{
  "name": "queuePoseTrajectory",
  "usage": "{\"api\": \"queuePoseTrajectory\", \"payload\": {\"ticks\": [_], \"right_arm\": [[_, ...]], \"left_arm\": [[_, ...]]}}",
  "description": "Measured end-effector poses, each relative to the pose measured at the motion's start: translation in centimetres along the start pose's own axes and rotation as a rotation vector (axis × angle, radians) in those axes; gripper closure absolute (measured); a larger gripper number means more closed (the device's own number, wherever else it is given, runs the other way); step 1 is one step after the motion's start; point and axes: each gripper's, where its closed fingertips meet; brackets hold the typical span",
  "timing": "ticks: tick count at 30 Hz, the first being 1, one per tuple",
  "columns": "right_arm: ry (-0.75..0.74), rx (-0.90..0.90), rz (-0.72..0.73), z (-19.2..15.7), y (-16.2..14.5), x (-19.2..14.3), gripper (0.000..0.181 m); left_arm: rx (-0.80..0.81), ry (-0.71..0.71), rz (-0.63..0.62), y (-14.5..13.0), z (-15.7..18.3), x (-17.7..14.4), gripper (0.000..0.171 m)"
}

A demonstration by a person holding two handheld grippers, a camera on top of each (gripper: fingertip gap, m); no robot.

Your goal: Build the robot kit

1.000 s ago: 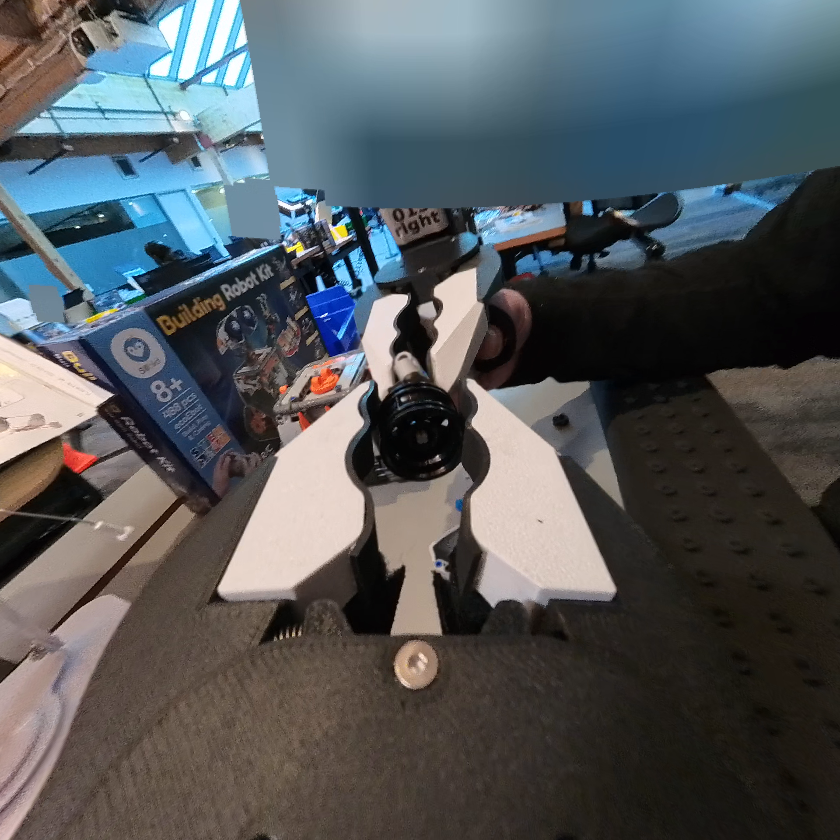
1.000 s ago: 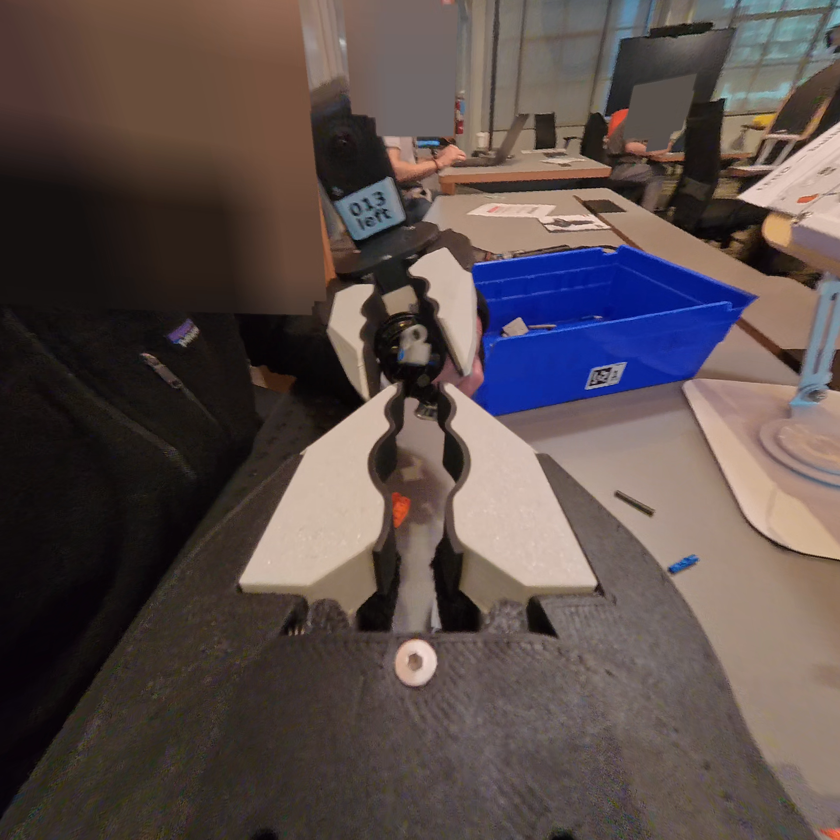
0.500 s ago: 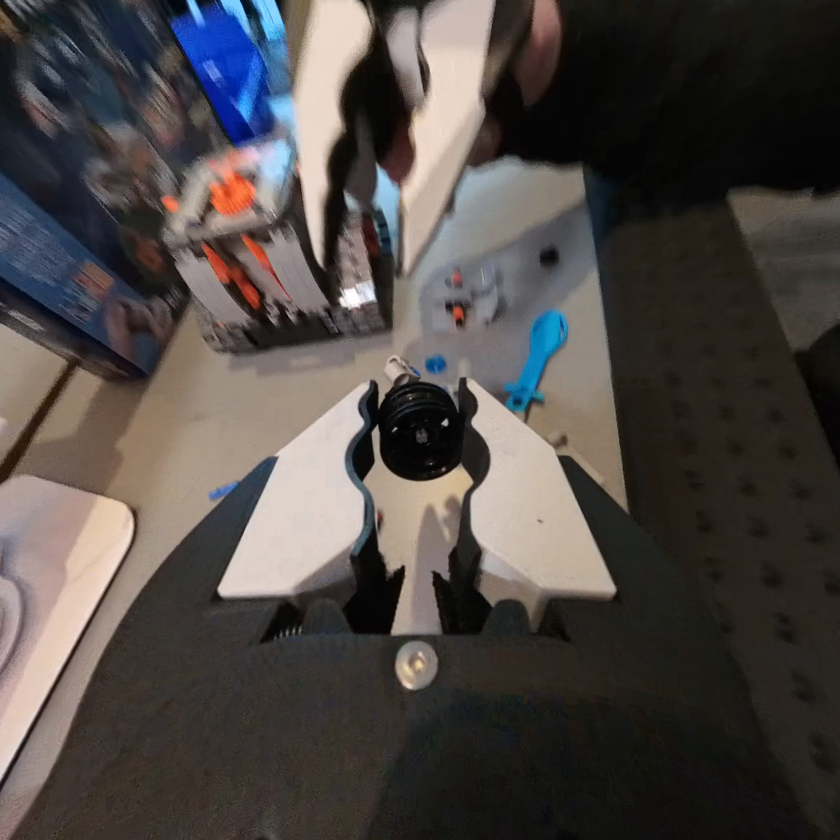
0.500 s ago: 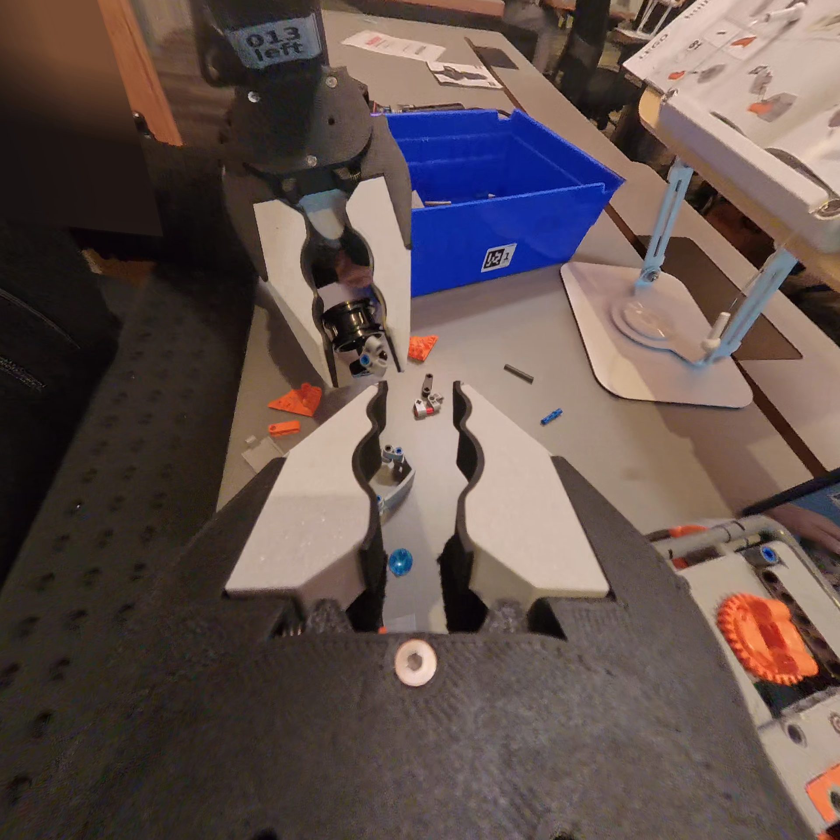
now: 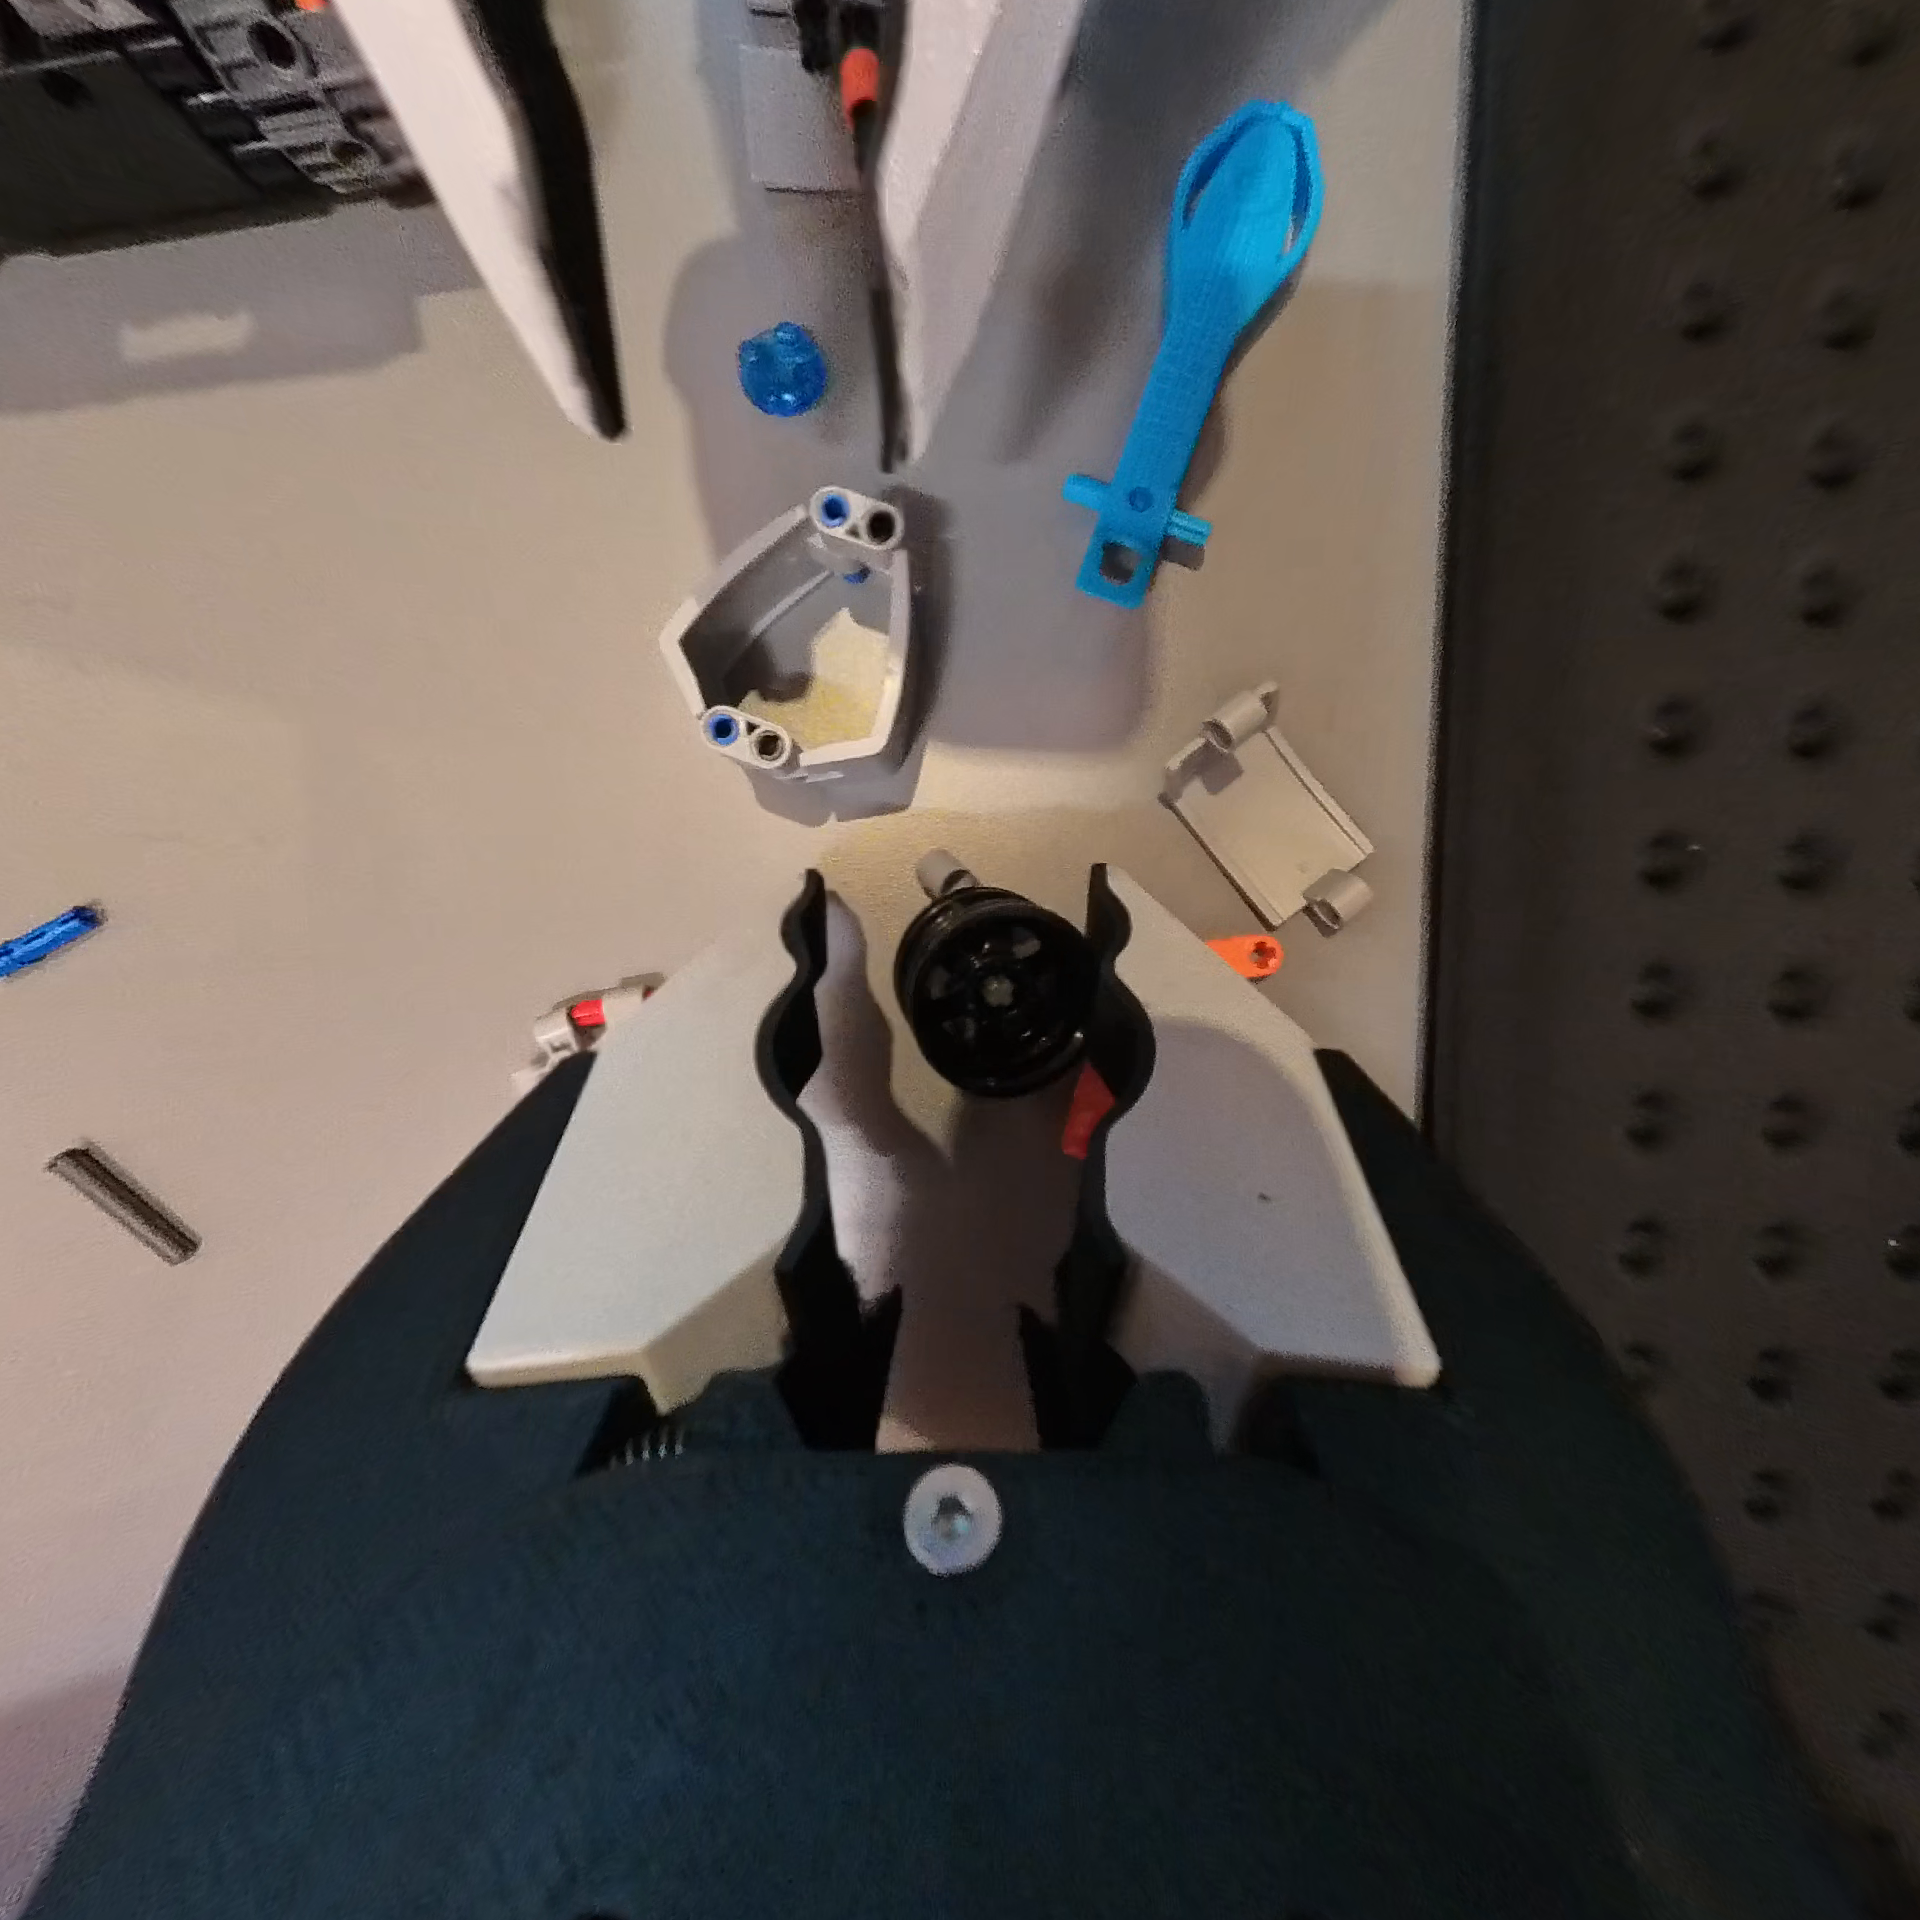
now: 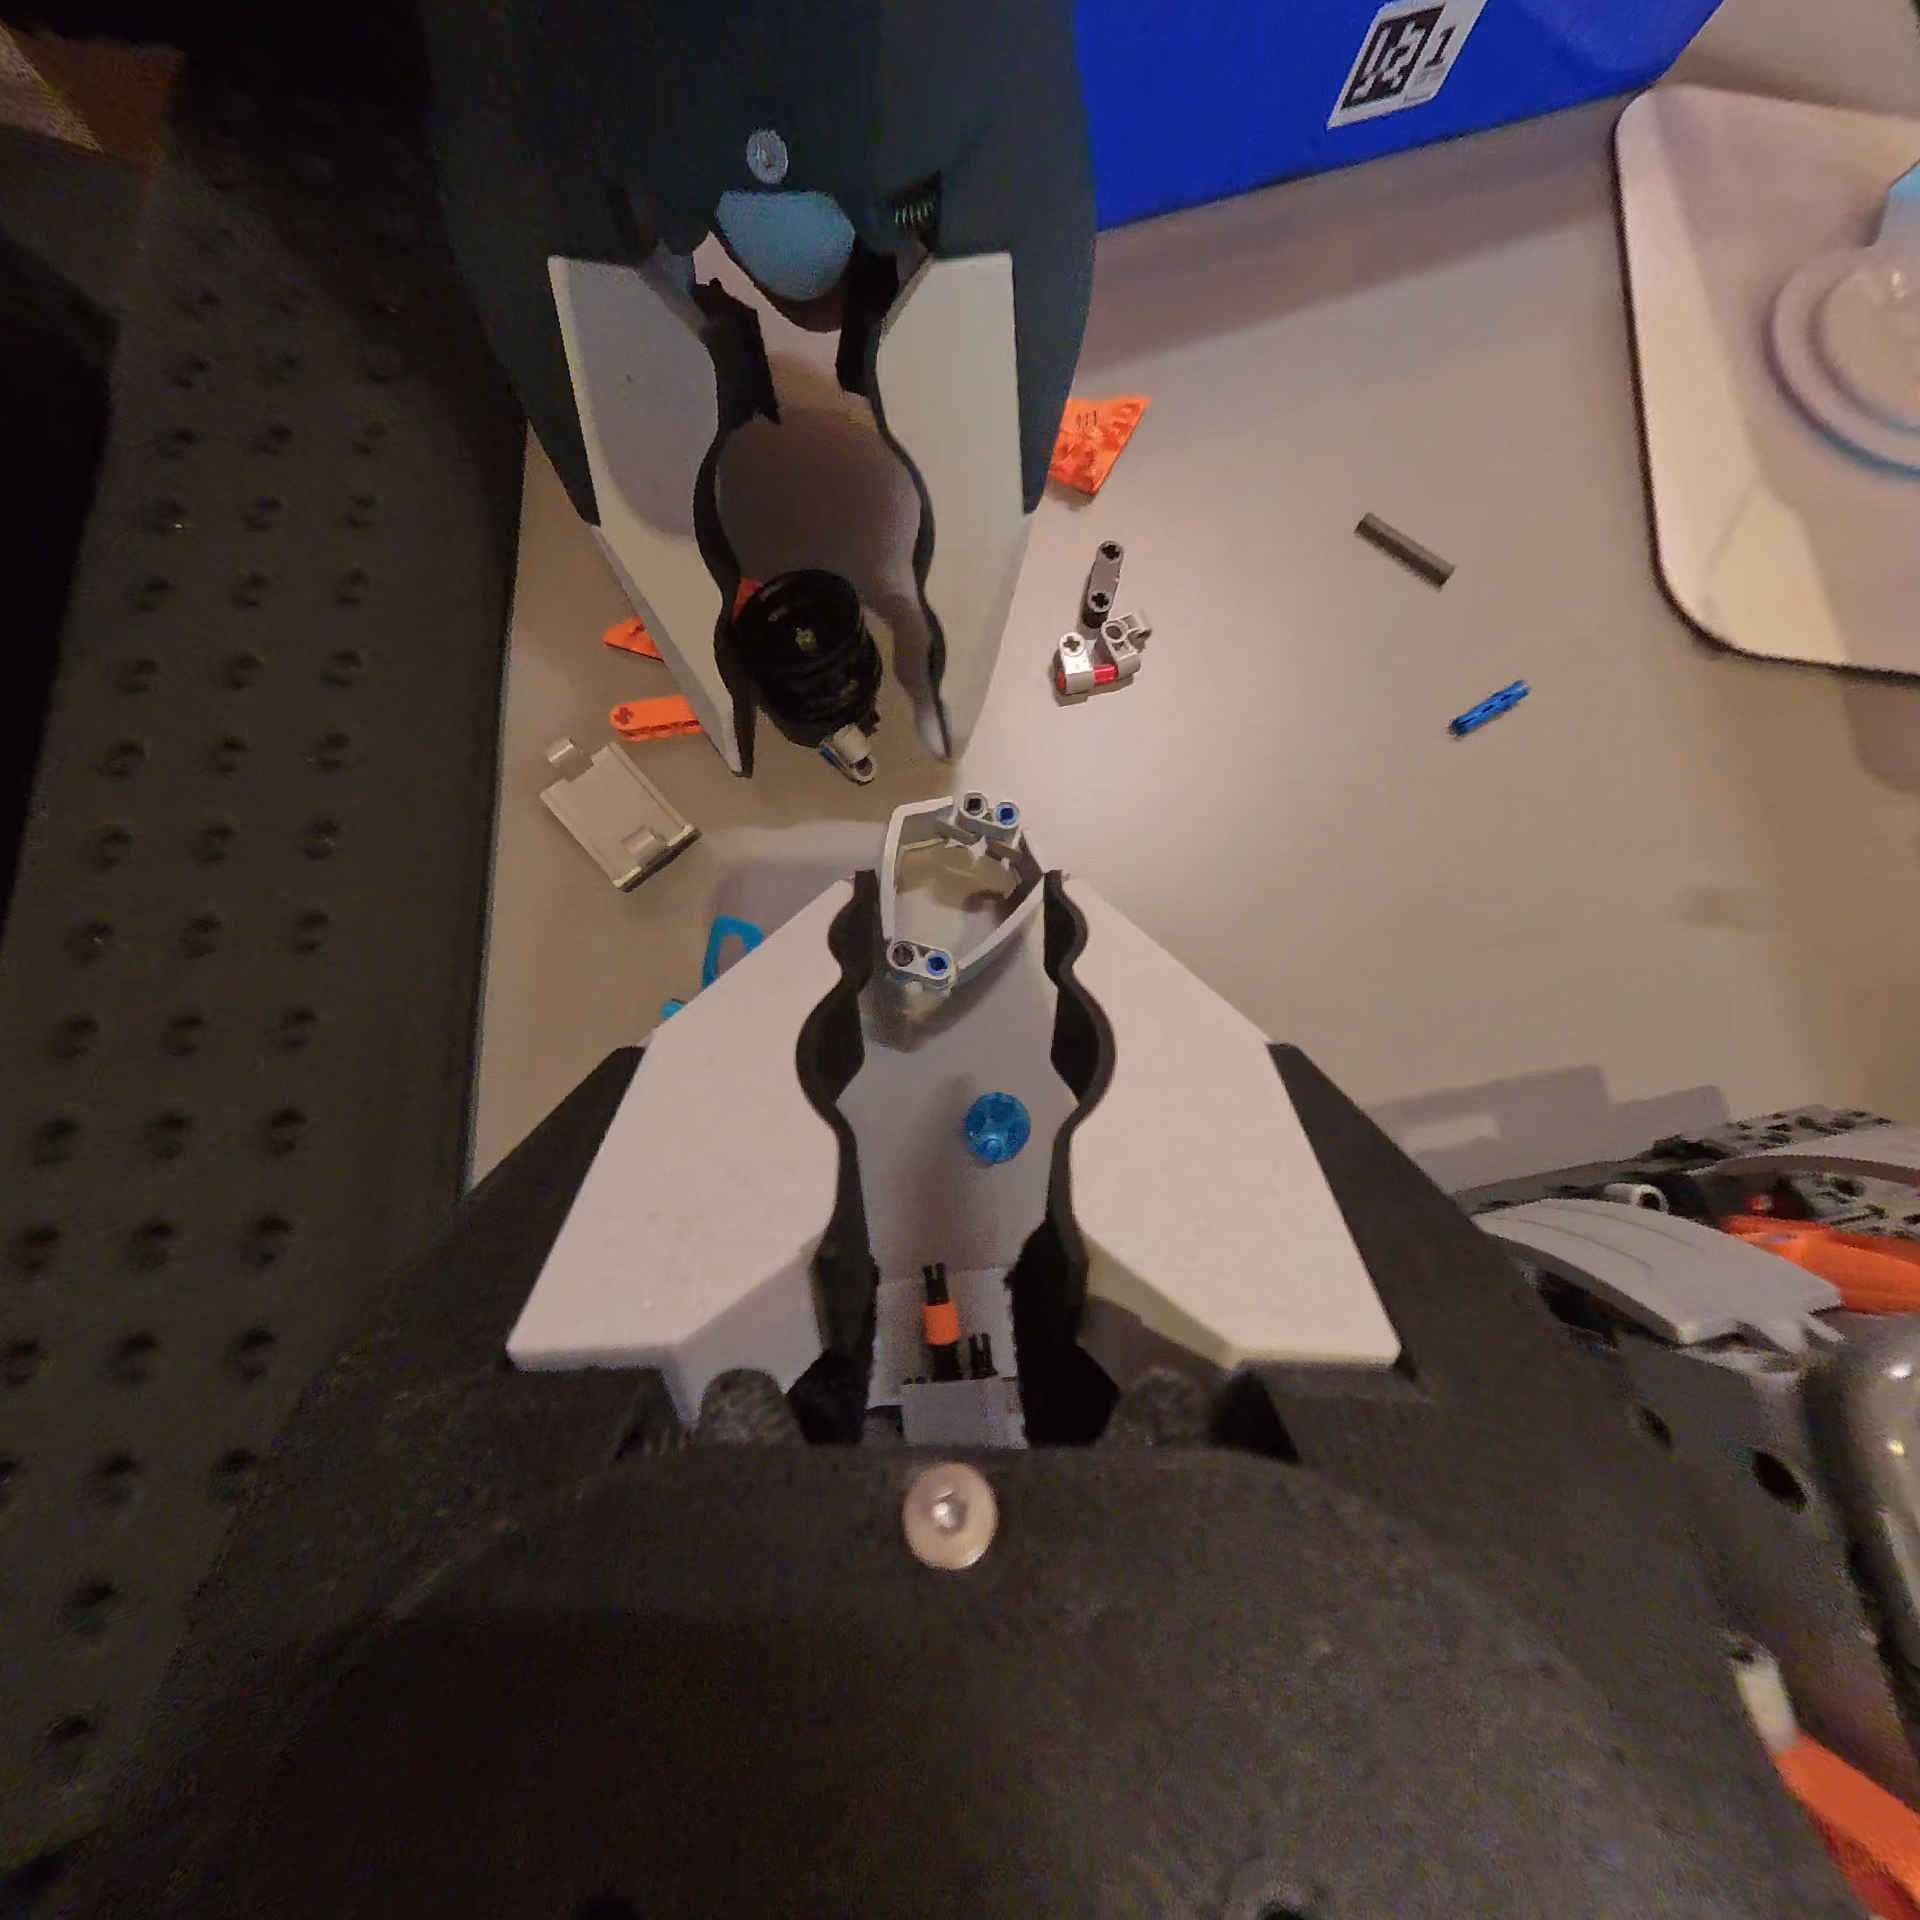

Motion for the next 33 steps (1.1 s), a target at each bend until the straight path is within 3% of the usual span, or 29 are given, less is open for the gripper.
{"api": "queuePoseTrajectory", "payload": {"ticks": [10,12,14,21,25,28,31,33], "right_arm": [[-0.003,0.023,-0.129,-1.4,-1.5,2.7,0.134],[-0.013,0.025,-0.135,-1.5,-1.4,3.0,0.135],[0.001,0.015,-0.145,-1.7,-1.5,3.0,0.149],[-0.026,-0.017,-0.163,-1.4,-2.0,2.9,0.155],[-0.061,0.031,-0.148,-0.4,-1.7,2.5,0.137],[-0.057,0.046,-0.173,-0.5,-2.2,2.9,0.131],[-0.054,0.044,-0.211,-0.7,-2.9,3.6,0.146],[-0.054,0.052,-0.21,-0.7,-2.9,3.8,0.147]], "left_arm": [[0.004,-0.02,0.105,-0.3,1.6,-1.8,0.11],[0.011,-0.029,0.12,-0.7,2.1,-1.8,0.11],[0.021,-0.025,0.111,-1.2,2.3,-1.5,0.11],[0.116,-0.028,0.136,-0.2,2.9,-1.3,0.118],[0.108,-0.069,0.128,0.1,3.2,-0.2,0.119],[0.108,-0.083,0.1,-0.1,3.4,0.6,0.129],[0.086,-0.075,0.107,-0.1,3.0,0.8,0.133],[0.067,-0.068,0.119,0.1,2.7,0.7,0.133]]}}
Point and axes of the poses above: each gripper's, where its closed fingertips meet, x out along the fingers, y out of its top, z = x × y across the jaws, and after that the axes turned 13 degrees about -y, right-handed
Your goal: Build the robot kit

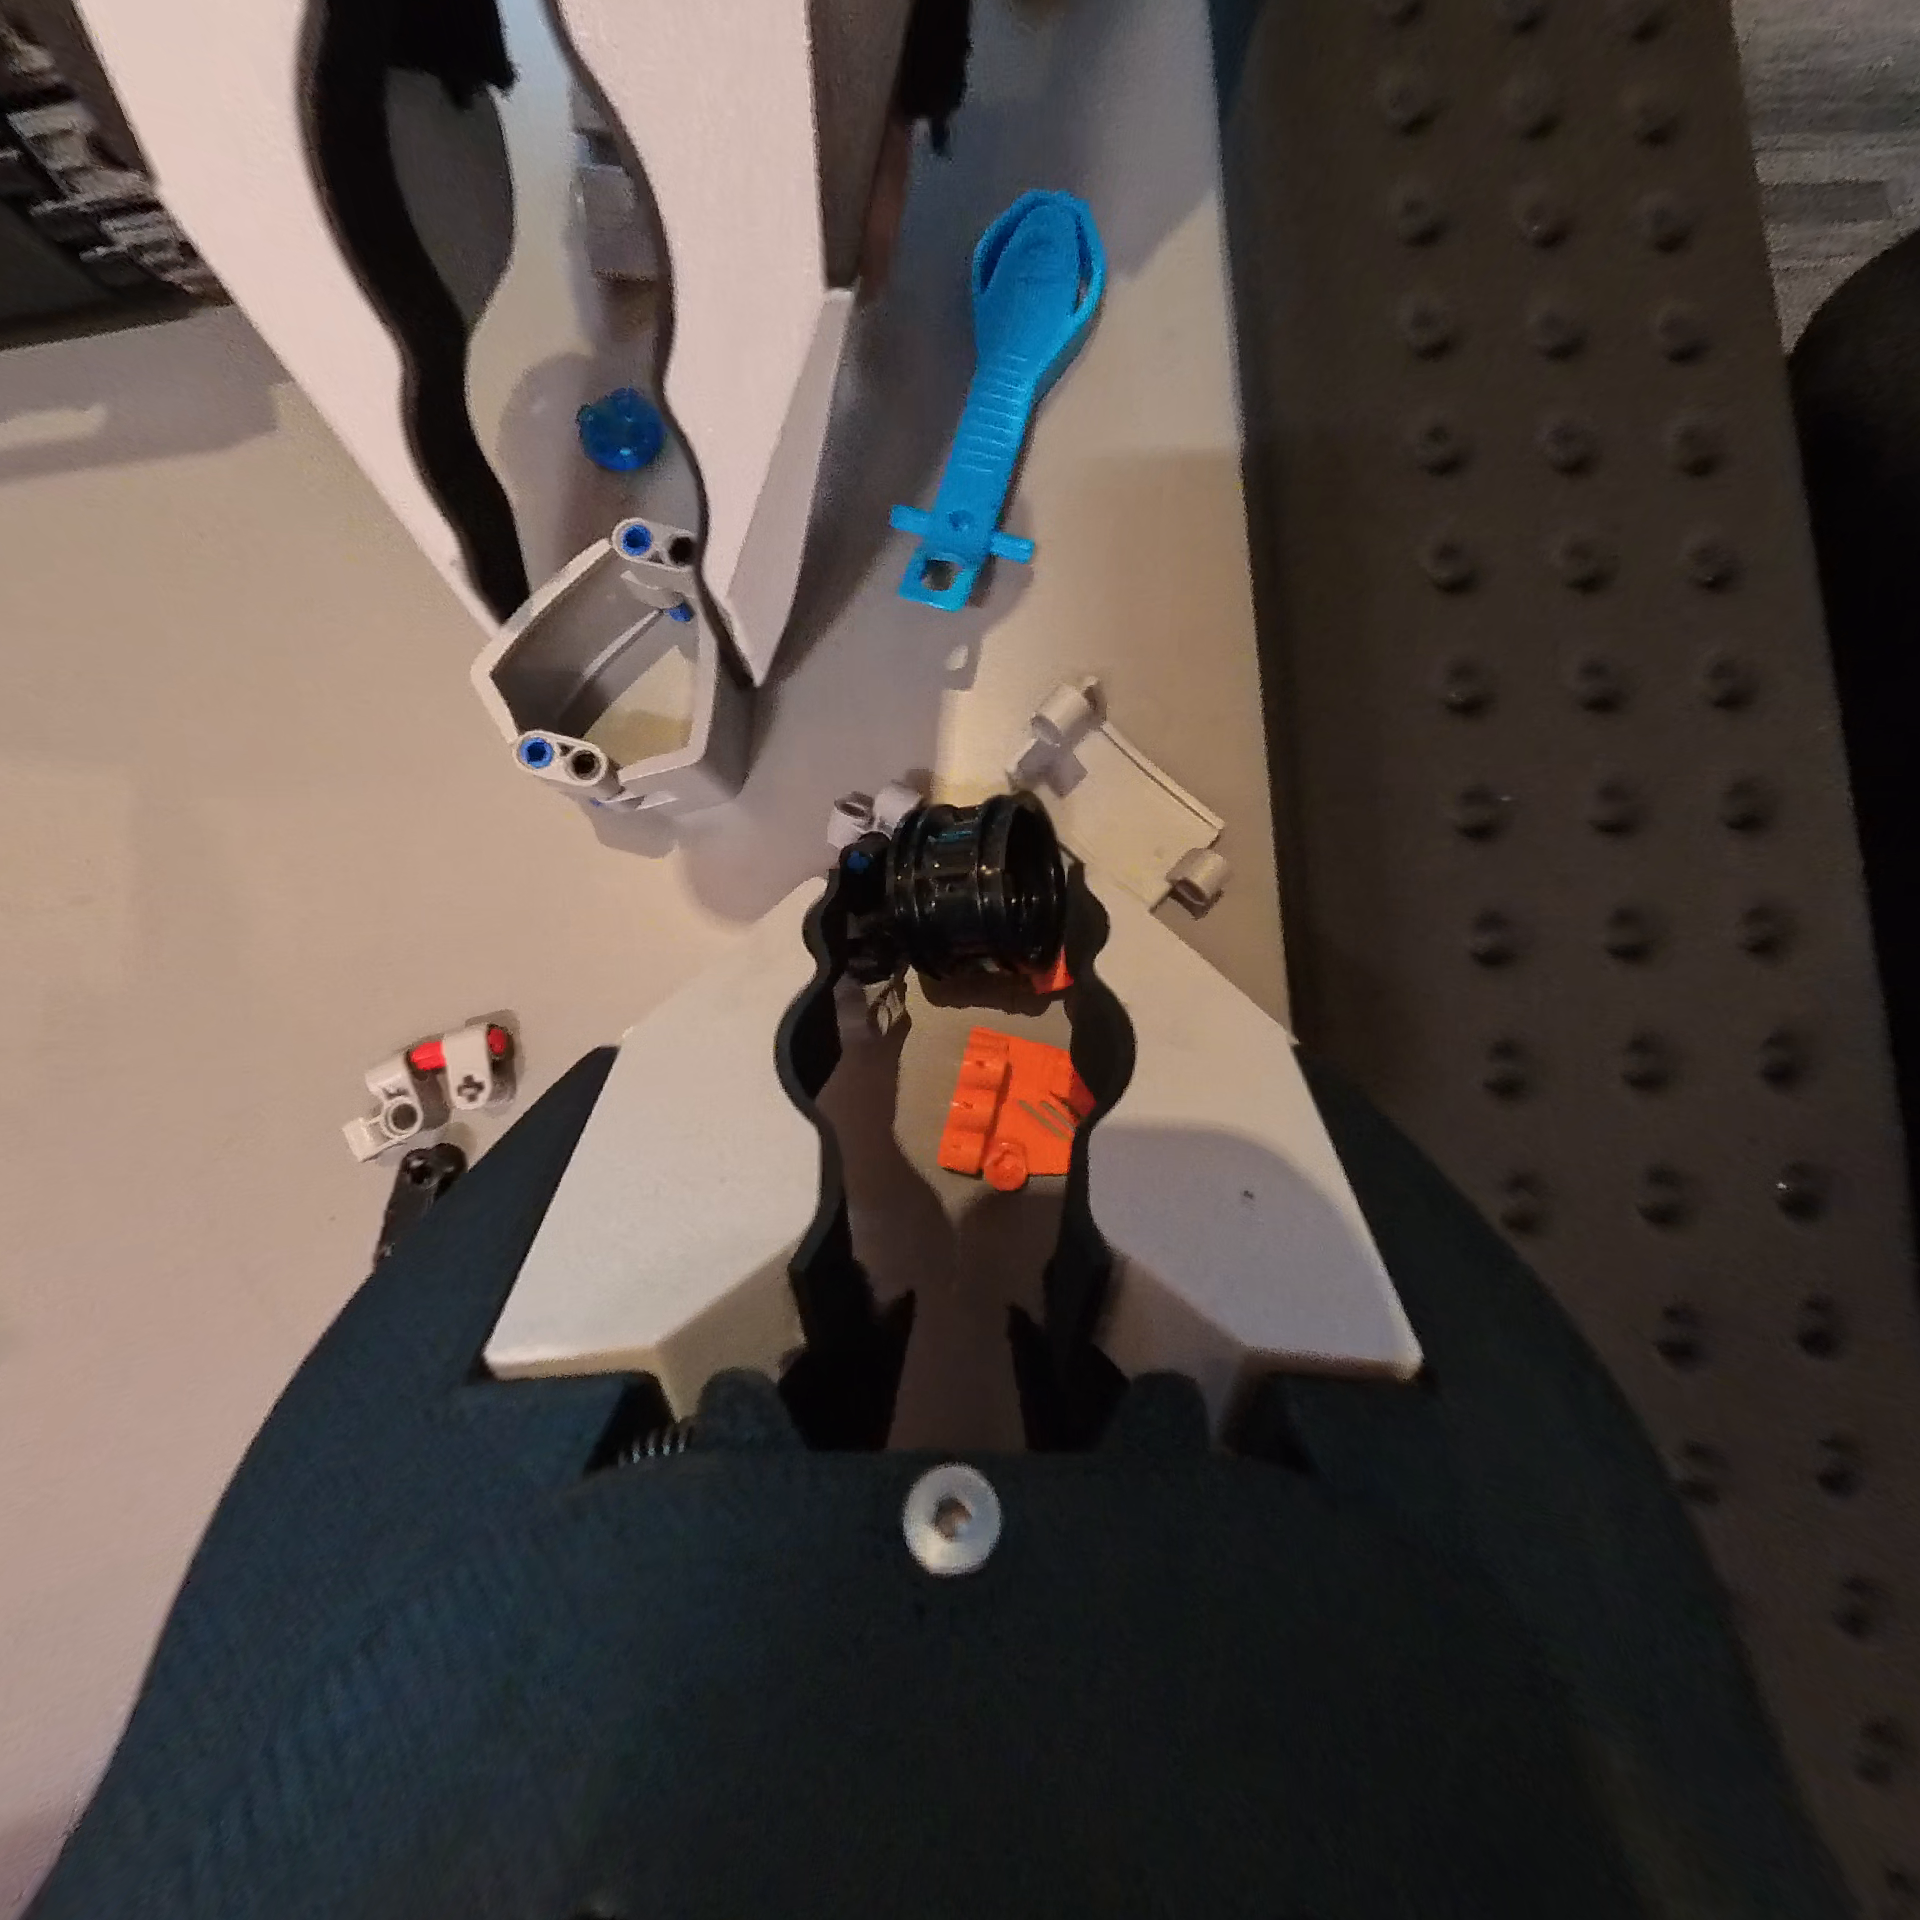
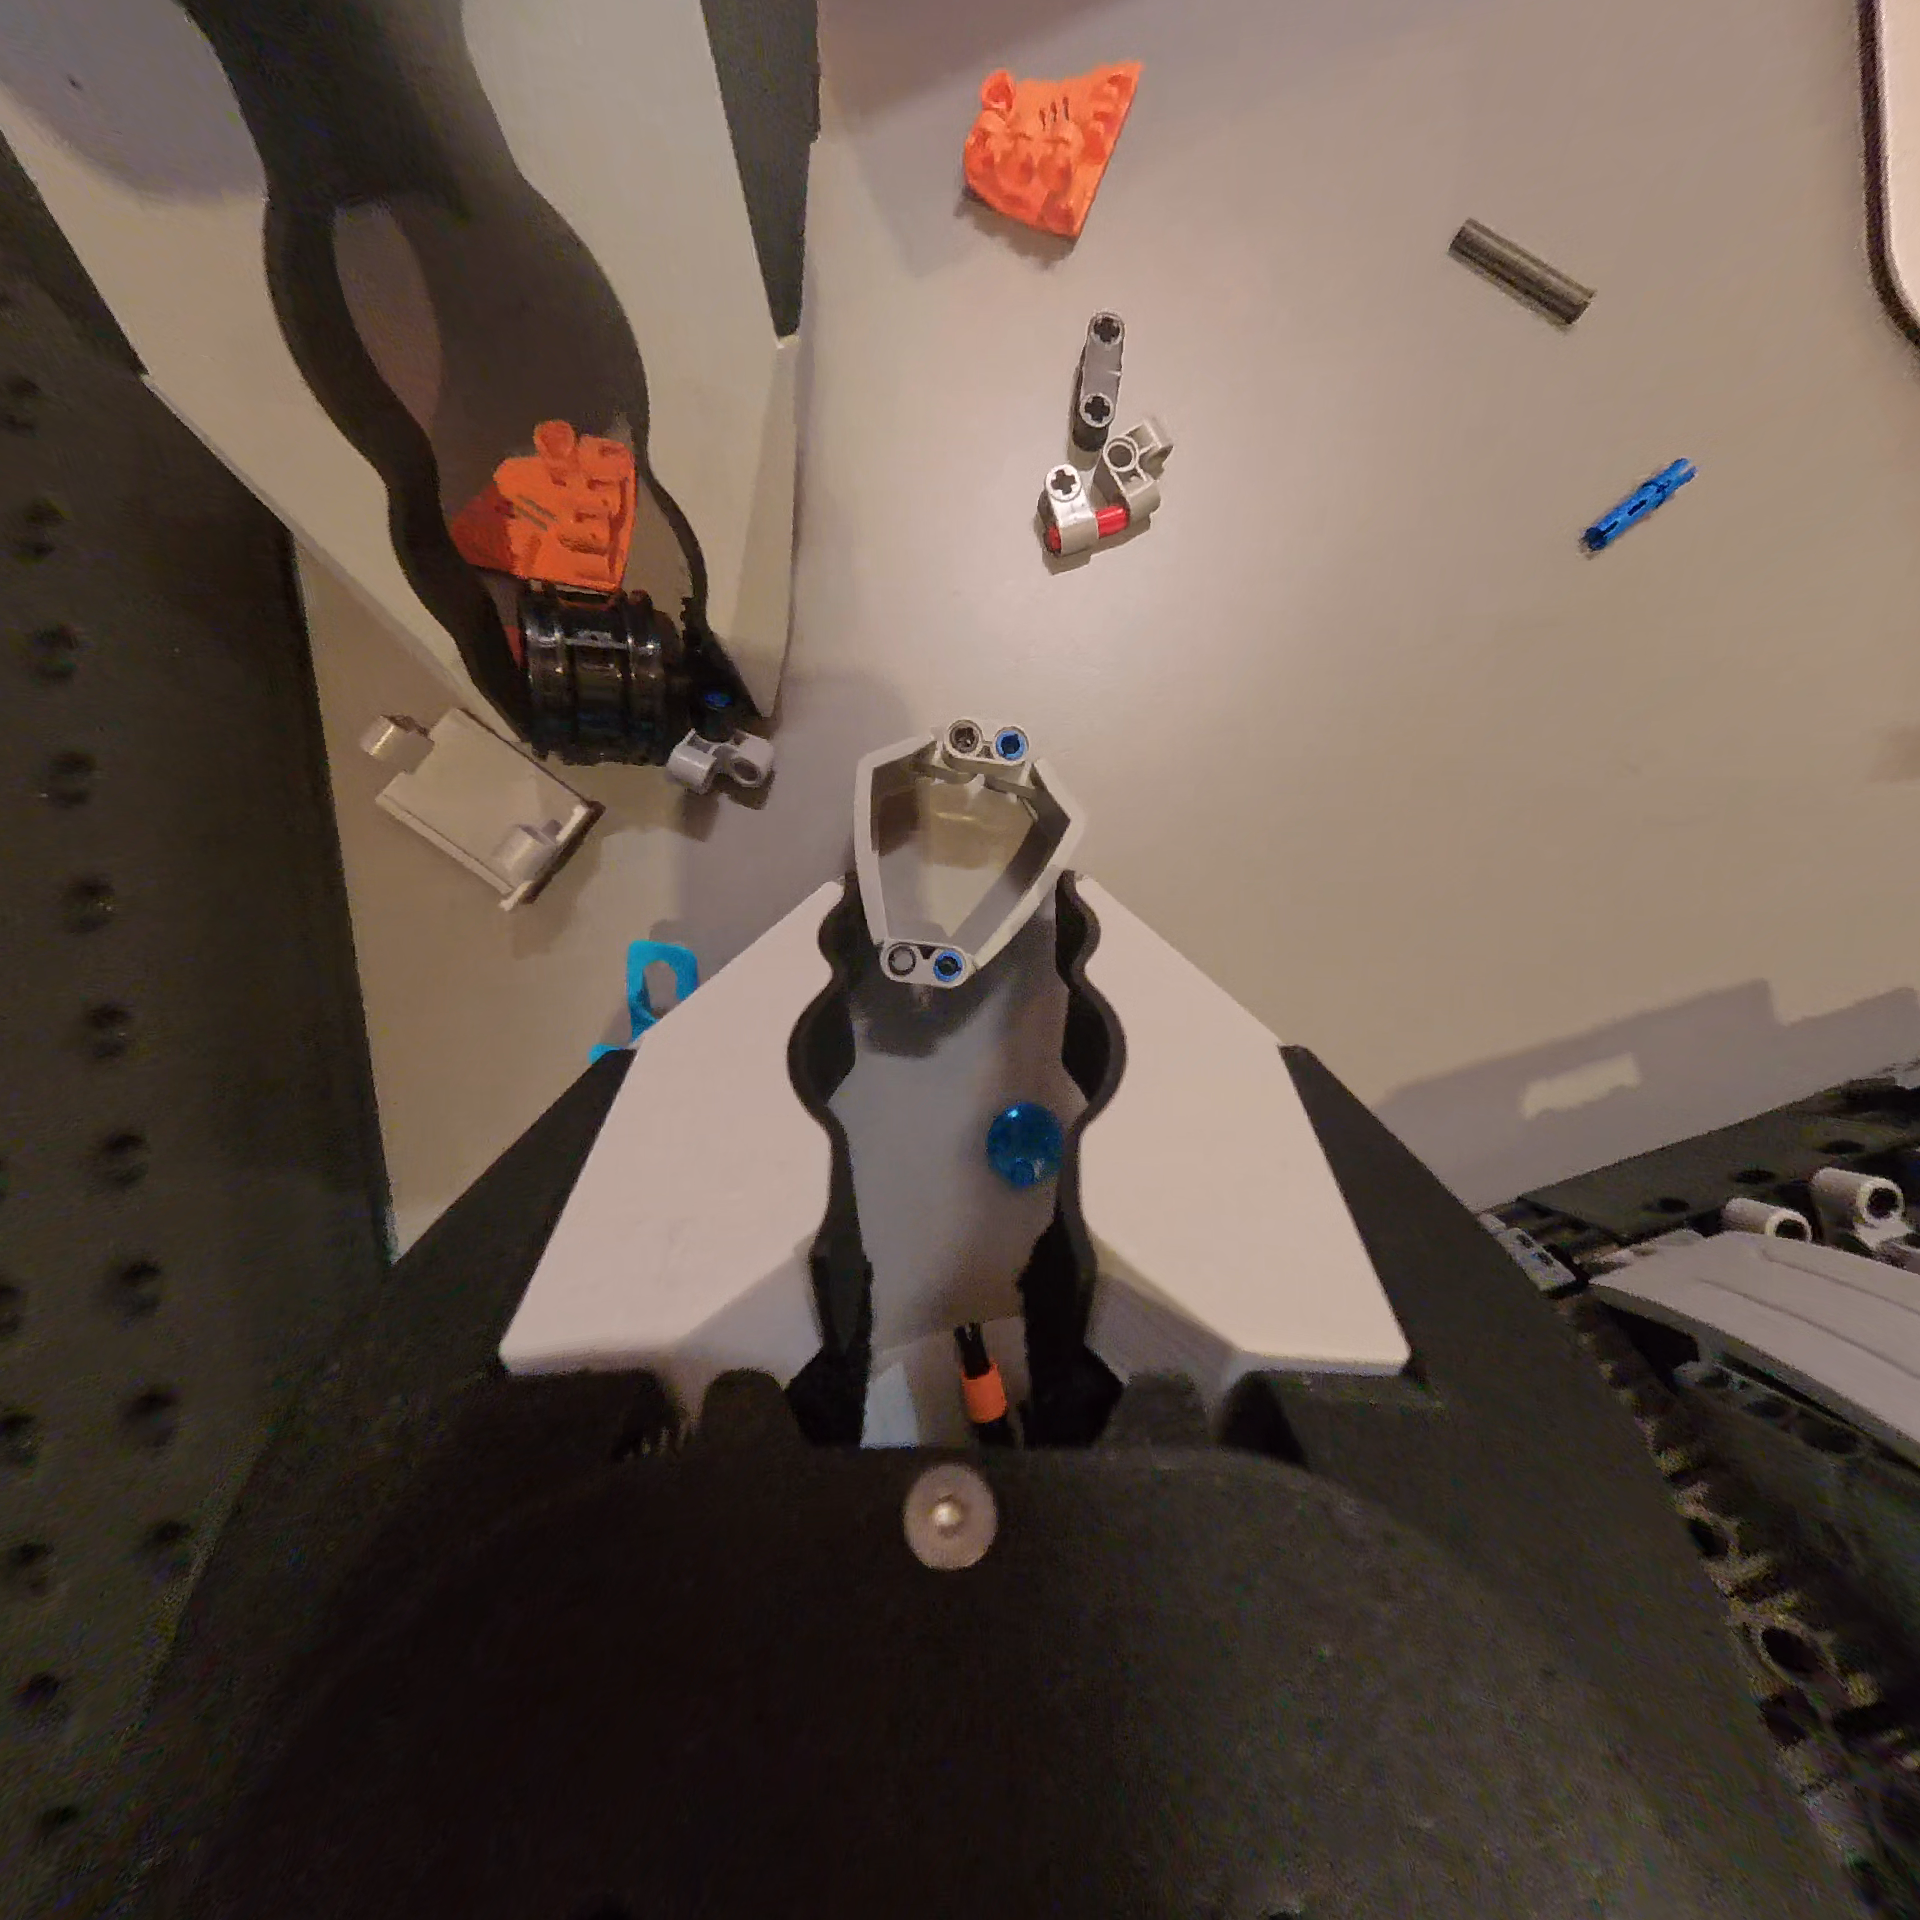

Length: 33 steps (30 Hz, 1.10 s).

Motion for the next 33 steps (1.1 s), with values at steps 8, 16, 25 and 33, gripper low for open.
{"api": "queuePoseTrajectory", "payload": {"ticks": [8,16,25,33], "right_arm": [[-0.015,-0.005,0.031,0.5,-0.2,-1.0,0.147],[-0.039,0.009,0.061,0.8,-0.7,-2.2,0.147],[-0.035,0.052,0.149,0.1,-0.9,-3.7,0.147],[-0.046,0.044,0.189,-0.2,-0.7,-4.4,0.147]], "left_arm": [[-0.13,0.05,0.098,1.2,-2.3,-0.4,0.132],[-0.048,-0.034,0.047,0.9,-0.7,-0.5,0.113],[0.042,0.094,-0.05,0.4,-2.0,-0.3,0.129],[0.035,0.121,-0.009,0.4,-2.0,0.0,0.163]]}}
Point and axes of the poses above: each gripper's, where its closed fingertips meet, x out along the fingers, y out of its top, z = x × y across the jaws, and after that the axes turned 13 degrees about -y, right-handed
